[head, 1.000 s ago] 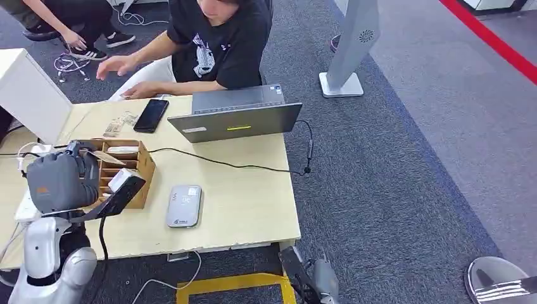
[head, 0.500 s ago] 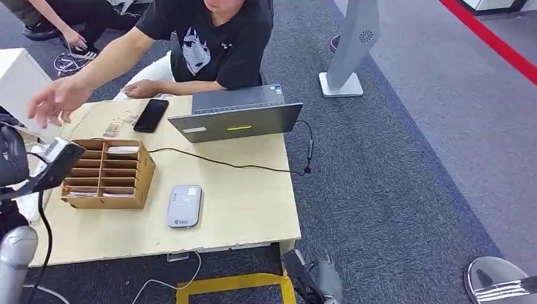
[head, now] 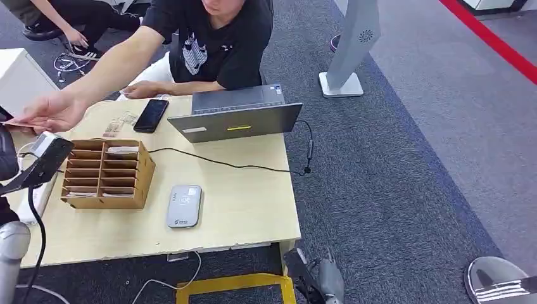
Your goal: Pass the card to the sensor for recognition and then transmit it.
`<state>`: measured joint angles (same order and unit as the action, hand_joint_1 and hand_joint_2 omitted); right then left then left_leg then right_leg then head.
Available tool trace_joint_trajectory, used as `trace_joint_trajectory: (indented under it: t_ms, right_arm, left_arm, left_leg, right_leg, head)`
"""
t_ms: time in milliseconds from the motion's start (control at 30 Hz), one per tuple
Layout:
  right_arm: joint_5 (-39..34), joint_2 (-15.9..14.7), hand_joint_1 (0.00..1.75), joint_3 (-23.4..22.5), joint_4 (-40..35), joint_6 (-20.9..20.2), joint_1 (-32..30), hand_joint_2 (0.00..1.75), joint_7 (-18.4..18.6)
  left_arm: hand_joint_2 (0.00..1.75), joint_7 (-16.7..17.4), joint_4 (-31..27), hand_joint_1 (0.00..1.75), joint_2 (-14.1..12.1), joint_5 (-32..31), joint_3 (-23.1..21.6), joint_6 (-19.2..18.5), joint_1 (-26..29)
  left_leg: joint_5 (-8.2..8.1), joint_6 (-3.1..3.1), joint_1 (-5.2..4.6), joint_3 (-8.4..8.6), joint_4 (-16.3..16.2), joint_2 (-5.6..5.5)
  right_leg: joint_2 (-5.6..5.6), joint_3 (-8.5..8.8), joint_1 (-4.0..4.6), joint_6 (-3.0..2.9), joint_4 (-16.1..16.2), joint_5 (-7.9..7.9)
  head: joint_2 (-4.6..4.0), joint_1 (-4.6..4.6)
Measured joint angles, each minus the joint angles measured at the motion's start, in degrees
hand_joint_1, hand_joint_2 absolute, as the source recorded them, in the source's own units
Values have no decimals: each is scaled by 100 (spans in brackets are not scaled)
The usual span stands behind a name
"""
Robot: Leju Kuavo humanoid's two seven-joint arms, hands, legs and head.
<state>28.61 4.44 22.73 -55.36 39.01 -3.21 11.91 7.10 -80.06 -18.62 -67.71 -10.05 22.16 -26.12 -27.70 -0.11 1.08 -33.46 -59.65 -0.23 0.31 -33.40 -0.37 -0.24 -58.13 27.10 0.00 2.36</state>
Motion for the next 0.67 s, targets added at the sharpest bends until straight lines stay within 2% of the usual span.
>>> trace_joint_trajectory:
  t_ms: [33,67,100,500,667]
  right_arm:
    - [13,0,0,-9,0,0,0,175,0]
    - [22,0,0,-13,0,0,1,175,0]
    - [26,0,0,-15,0,0,1,175,0]
    - [66,0,0,-61,39,0,14,175,-11]
    - [70,0,0,-96,63,0,13,175,55]
  left_arm:
    - [175,4,2,159,15,4,0,4,0]
    - [175,6,4,54,28,19,0,13,0]
    - [175,4,4,0,44,26,0,35,2]
    - [175,-63,103,0,190,365,57,262,134]
    - [175,-129,-20,0,223,442,127,363,379]
  left_leg:
    - [0,0,0,0,0,0]
    - [0,0,0,0,0,0]
    - [0,0,0,0,0,0]
    - [-1,0,0,-1,0,0]
    - [-1,0,0,-2,1,0]
  right_leg:
    - [0,0,0,0,0,0]
    - [0,0,0,0,0,0]
    - [0,0,0,0,0,0]
    - [-1,1,0,0,0,0]
    - [-1,2,0,0,0,0]
  head:
    - [0,2]
    - [0,0]
    - [0,0]
    - [0,2]
    - [0,2]
